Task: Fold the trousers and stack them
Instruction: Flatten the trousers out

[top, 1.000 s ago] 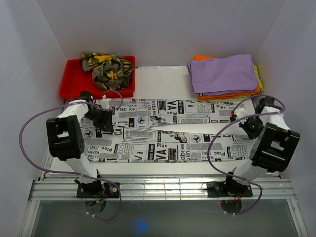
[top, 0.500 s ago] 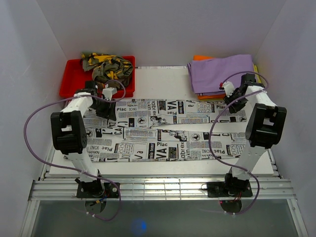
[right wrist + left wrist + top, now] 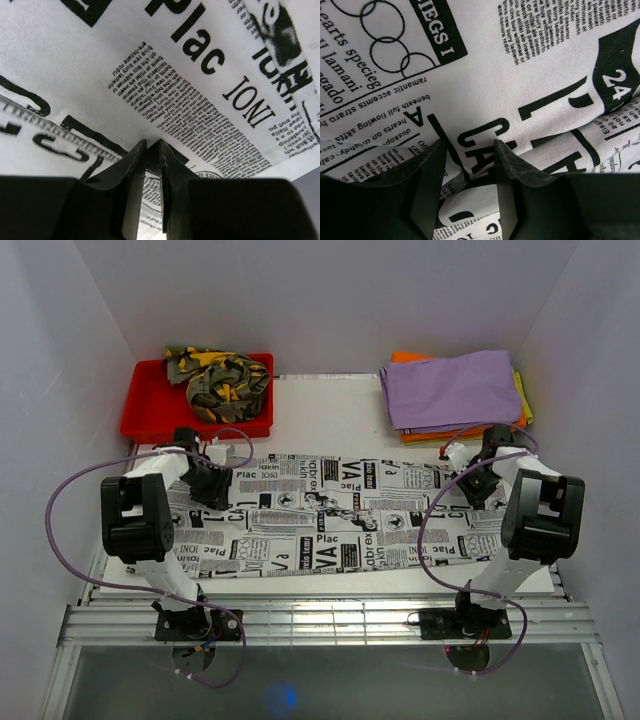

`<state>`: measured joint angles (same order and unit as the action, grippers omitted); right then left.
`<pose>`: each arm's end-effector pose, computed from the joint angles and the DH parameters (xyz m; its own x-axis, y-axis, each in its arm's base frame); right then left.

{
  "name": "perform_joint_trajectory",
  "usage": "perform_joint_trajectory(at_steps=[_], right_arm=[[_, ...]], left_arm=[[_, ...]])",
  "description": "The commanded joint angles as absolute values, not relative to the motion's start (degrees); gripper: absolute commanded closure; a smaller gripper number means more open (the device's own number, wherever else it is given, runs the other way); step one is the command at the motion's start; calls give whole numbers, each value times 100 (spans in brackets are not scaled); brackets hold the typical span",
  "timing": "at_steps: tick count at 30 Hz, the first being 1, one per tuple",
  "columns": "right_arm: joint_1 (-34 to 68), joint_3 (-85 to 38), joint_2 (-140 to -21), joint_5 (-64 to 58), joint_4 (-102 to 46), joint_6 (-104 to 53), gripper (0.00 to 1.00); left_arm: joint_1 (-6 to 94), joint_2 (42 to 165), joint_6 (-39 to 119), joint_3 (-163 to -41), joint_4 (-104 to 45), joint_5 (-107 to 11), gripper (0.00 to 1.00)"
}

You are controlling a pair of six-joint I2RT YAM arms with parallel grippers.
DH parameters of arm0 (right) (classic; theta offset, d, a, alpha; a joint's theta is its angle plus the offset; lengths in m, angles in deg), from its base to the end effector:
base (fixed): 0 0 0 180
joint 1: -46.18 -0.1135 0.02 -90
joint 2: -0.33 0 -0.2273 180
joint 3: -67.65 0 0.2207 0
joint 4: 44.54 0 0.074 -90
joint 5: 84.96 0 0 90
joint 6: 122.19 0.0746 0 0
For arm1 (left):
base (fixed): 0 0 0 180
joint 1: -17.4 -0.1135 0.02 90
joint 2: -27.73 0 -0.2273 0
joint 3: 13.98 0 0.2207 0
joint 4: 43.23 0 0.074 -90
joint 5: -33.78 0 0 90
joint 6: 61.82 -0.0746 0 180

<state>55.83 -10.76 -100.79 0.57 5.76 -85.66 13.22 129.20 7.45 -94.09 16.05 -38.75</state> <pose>0.3074 -0.0464 0.1094 -0.6775 -0.6974 -0.2338 -0.6715 0.7161 -0.1904 0.2952 -0.0009 0.1126 -0.9277 0.2707 -0.2570 0.3288 0.9185 -0.2195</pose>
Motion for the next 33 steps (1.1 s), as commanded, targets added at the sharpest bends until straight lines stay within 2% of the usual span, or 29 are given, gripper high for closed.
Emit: perform_joint_trajectory(at_steps=[1,7,10,11,12,13,14,16,17,20,23,26,28,33], right_arm=[[5716,-228,-9908,170,1421,-9089,79],[5787,-365,-9406,-49,1824,-9248,78],[5831,-1015,-9441,-470,2211,-9266,64],[5874,-1557,-9493,-593,2482,-9266,53],[5883,-1841,-9520,-821,2589,-9266,48],[5918,-2375,-9590,-1040,2773,-9239,37],[5927,-2624,-9626,-1043,2879,-9257,30],[5936,-3011,-9731,-1271,2977,-9274,6],[5936,-3265,-9784,-1289,2995,-9309,4],[5954,-3591,-10125,-1052,3012,-9458,4],[6059,-3777,-10583,-824,3161,-9756,11],[6199,-4023,-11013,-630,3135,-9951,18],[6313,-4208,-11338,-542,3109,-10013,19],[6420,-4138,-11700,-445,2925,-10030,20]], left_arm=[[1257,12424,472,-8839,2036,-4093,46],[1231,11800,445,-9074,2247,-3988,38],[1196,11615,446,-9687,2413,-3769,27],[1126,11528,376,-9847,2457,-3594,19],[1082,11475,358,-9979,2414,-3592,7],[968,11431,288,-10259,2327,-3496,2],[871,11430,287,-10418,2300,-3356,2],[608,11448,269,-10848,2125,-3049,2],[467,11483,304,-11007,2063,-2925,2],[-77,11939,445,-11708,2036,-2635,2],[-542,12431,542,-12237,2054,-2231,10],[-825,12853,342,-12537,2097,-1844,14],[-940,13177,-10,-12818,2342,-1782,19],[-967,13784,-994,-13363,2774,-2159,20]])
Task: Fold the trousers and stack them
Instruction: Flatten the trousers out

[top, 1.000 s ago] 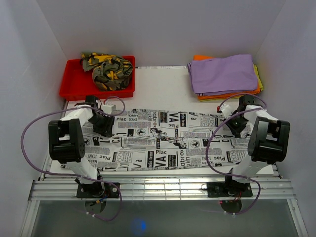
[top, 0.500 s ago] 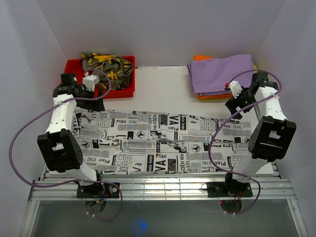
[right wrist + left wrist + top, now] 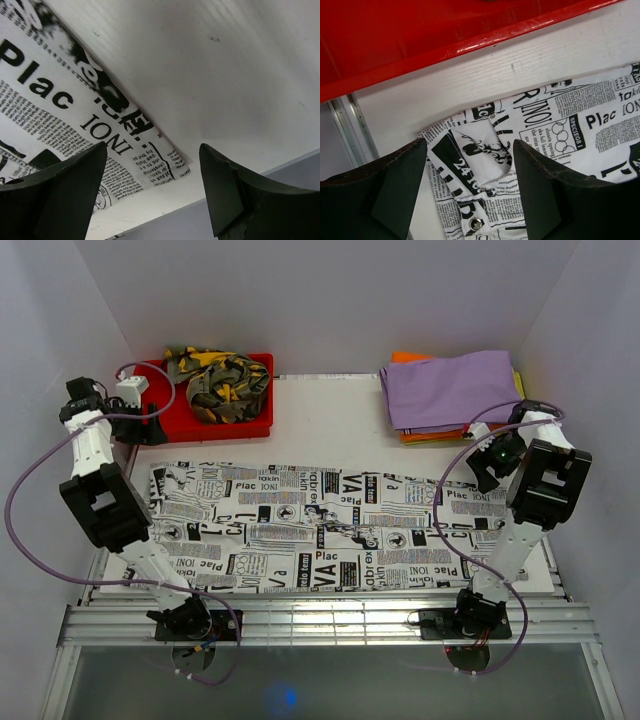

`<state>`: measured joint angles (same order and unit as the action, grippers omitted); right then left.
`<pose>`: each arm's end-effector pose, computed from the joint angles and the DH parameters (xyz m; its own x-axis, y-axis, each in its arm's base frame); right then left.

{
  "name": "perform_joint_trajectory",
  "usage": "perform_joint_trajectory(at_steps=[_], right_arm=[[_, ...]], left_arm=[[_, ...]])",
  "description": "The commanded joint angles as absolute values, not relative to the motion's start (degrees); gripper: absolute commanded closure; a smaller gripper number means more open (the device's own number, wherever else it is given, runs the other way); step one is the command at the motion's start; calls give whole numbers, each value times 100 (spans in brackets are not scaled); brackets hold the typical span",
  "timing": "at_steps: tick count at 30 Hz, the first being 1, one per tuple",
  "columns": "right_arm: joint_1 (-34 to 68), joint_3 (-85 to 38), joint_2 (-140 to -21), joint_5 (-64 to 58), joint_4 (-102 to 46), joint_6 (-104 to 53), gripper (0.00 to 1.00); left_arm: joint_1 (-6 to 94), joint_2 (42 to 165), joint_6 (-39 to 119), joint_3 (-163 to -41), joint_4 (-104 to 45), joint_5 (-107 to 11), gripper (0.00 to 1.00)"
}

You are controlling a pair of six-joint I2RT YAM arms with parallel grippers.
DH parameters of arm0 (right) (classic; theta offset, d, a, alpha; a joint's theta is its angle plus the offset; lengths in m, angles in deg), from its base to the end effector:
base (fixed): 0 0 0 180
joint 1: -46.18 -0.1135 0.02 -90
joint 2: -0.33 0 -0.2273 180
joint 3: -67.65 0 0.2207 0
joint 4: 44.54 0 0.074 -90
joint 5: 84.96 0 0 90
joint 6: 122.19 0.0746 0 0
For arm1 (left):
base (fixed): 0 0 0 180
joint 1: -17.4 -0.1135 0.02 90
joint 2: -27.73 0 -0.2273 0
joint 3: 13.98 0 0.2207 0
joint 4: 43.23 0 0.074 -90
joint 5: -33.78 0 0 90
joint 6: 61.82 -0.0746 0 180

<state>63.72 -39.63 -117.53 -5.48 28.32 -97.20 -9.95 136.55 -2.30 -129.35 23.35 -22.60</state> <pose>0.3474 -0.0955 0.1276 -0.6507 -0.7289 -0.2127 -0.7418 0.6701 -0.0269 0.3570 0.1382 0.2359 -0.7326 0.0966 -0.6738 0.2723 0.9488 -0.1600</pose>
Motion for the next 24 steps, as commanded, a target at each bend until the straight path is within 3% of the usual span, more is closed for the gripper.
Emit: perform_joint_trajectory(at_steps=[1,9,12,17,24], right_arm=[[6428,-4007,-11726,-436,2846,-10082,20],[6411,-3172,-11621,-173,2530,-10416,32],[6402,-2917,-11568,-33,2511,-10609,41],[6402,-2679,-11454,47,2476,-10803,44],[6393,-2600,-11428,126,2546,-10935,62]], left_arm=[[-984,13864,-1083,-13390,2809,-2238,20],[-1081,14593,-2138,-13645,2844,-2335,22],[-1081,14971,-2717,-13996,3125,-2274,23],[-1063,15428,-3622,-14287,3556,-2361,26],[-1002,15596,-4282,-14077,3574,-2643,30]])
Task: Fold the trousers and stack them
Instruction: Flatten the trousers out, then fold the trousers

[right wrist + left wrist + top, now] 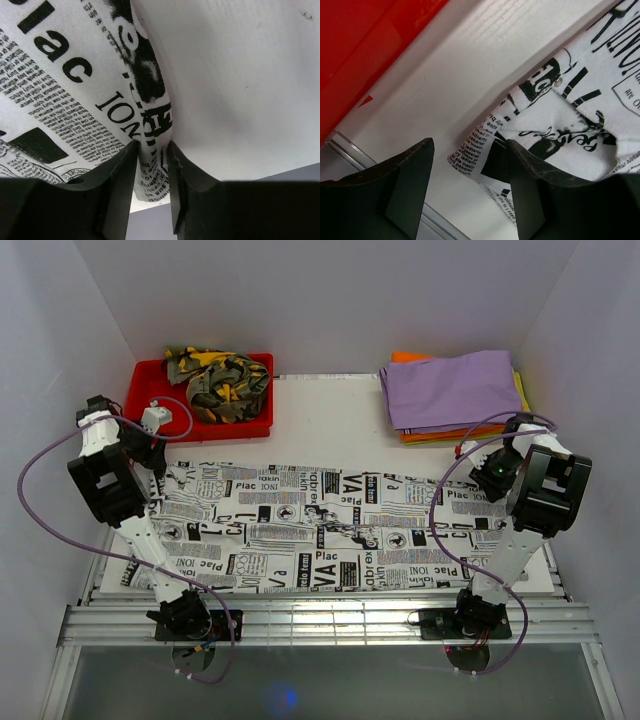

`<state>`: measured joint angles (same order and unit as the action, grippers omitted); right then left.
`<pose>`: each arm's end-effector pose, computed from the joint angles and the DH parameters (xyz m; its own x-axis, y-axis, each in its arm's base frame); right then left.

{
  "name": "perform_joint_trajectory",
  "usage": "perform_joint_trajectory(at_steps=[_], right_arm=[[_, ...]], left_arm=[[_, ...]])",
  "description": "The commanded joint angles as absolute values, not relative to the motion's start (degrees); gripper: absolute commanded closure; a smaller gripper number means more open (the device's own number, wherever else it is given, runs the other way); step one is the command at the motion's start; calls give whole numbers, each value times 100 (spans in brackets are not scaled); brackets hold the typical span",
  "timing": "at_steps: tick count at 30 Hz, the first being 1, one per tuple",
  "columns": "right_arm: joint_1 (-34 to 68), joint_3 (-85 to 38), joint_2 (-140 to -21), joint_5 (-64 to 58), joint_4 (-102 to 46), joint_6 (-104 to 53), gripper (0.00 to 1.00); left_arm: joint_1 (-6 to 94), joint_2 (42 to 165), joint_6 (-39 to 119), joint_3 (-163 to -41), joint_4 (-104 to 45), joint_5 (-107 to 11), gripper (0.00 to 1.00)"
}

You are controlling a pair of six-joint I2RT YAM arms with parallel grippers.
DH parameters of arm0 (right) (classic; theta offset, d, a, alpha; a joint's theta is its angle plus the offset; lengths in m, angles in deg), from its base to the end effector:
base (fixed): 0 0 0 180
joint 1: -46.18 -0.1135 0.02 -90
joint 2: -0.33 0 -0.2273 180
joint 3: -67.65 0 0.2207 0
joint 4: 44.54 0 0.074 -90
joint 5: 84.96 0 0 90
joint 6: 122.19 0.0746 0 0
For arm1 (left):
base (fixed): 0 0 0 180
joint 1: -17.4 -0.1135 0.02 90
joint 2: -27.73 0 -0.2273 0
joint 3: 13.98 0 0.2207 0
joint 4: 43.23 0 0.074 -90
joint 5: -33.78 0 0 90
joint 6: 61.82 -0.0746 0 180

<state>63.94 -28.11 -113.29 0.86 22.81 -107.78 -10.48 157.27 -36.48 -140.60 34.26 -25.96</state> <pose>0.3193 -0.0966 0.1062 -0.5252 -0.8461 -0.0911 -0.8449 0.5312 -0.0628 0.3784 0.1576 0.1410 -0.6710 0.5282 -0.5204 0.6466 0.7603 -0.0621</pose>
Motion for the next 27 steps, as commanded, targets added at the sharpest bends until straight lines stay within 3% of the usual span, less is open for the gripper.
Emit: perform_joint_trajectory(at_steps=[1,3,4,6,10,11,14,16,27], right_arm=[[6393,-2600,-11428,126,2555,-10944,65],[6384,-2600,-11419,126,2590,-10970,71],[6384,-2600,-11410,118,2608,-10971,81],[6376,-2617,-11401,117,2634,-11006,90],[6376,-2810,-11384,39,2740,-11032,92],[6376,-2854,-11366,-5,2749,-11006,92],[6402,-3109,-11287,-180,2757,-10980,92],[6437,-3390,-11235,-295,2801,-10909,92],[6788,-4243,-10839,-1007,2810,-10769,92]], left_arm=[[-984,15614,-4344,-13980,3574,-2713,30],[-949,15666,-4458,-13918,3583,-2845,33],[-932,15675,-4476,-13874,3574,-2871,39],[-888,15710,-4494,-13856,3574,-2915,46],[-835,15737,-4468,-13926,3565,-2916,67],[-844,15746,-4424,-14057,3557,-2898,82],[-844,15798,-4213,-14400,3522,-2854,96],[-861,15746,-4073,-14498,3356,-2697,100],[-1028,14421,-2527,-13858,1371,-1905,100]])
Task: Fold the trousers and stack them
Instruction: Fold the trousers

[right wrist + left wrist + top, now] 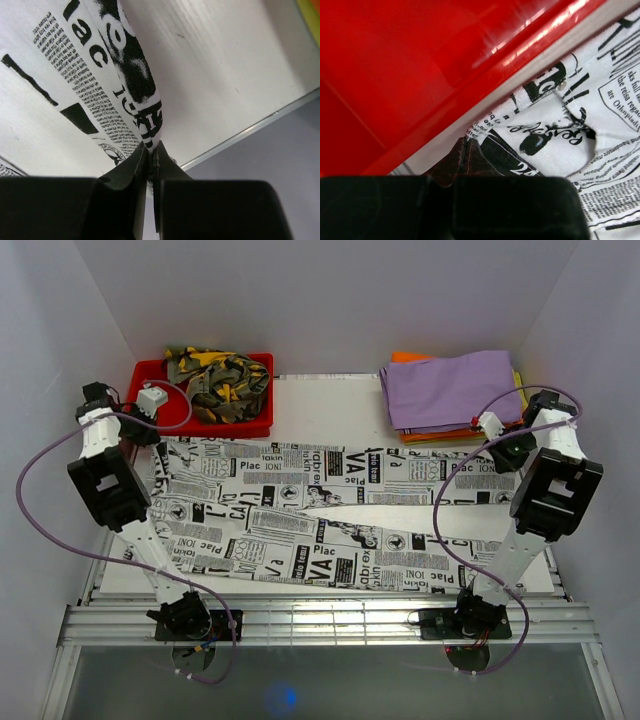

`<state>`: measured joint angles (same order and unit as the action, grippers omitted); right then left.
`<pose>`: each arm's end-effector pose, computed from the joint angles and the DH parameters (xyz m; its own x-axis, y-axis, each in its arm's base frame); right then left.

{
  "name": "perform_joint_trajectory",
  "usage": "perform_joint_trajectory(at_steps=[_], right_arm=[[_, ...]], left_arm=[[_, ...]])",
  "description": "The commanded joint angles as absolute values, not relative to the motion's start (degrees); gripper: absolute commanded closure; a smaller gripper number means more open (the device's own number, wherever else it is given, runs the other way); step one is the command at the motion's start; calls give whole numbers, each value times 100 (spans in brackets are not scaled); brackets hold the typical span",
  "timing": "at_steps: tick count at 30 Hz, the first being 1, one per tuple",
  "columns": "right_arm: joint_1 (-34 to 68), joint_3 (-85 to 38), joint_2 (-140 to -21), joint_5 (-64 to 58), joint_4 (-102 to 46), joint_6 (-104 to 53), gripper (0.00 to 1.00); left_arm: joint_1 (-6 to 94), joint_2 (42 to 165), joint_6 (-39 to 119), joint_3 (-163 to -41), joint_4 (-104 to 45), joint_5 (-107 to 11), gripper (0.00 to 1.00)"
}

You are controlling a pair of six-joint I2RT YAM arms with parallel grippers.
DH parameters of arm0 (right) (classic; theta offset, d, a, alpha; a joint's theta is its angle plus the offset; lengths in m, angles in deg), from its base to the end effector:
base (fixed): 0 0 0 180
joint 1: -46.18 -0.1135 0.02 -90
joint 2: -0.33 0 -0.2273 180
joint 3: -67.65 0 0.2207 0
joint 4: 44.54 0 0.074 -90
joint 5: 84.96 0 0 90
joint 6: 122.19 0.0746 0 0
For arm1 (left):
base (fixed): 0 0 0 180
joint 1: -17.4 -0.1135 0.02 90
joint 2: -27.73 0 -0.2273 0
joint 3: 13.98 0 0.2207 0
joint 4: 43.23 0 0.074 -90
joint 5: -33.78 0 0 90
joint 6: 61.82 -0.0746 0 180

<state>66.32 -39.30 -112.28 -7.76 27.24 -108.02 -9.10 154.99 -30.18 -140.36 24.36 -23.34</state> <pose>0.3427 -0.1081 0.1583 -0.5060 -0.8215 -0.2629 -0.8174 0.5540 -0.1579 0.4015 0.1549 0.1639 -0.6039 0.4978 -0.6225 0.6057 0.7943 0.0475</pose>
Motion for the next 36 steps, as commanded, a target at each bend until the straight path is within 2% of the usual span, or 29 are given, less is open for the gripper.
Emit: perform_joint_trajectory(at_steps=[1,7,11,14,19,23,26,28,32,36], right_arm=[[6858,-4269,-10795,-1068,2801,-10760,92],[7253,-4060,-9996,-1631,2801,-10987,92],[7500,-3252,-9092,-1746,3099,-11768,92],[7650,-2181,-8187,-1528,3372,-12647,92],[7878,-90,-6475,-903,3425,-14071,92],[7966,1649,-5549,-472,3285,-14792,92],[7966,2398,-5179,-235,2768,-14873,92],[7966,2498,-5248,-225,2372,-14794,92],[7966,1928,-5766,-532,2133,-14426,92],[7966,254,-6757,-928,2405,-13890,92]], left_arm=[[-1046,14305,-2447,-13604,1194,-1861,100],[-1335,13051,-1937,-12461,-265,-1325,100],[-1651,12058,-2128,-11171,-645,-886,100],[-1880,11372,-2916,-10563,-181,-578,100],[-2389,10754,-4430,-9070,935,-718,100],[-2742,10841,-5117,-8233,999,-1725,100],[-2786,11323,-5127,-7994,946,-2246,100],[-2786,11718,-4691,-8160,894,-2467,100],[-2777,12098,-3766,-8800,885,-2204,100],[-2742,12300,-2800,-9678,814,-1738,100]])
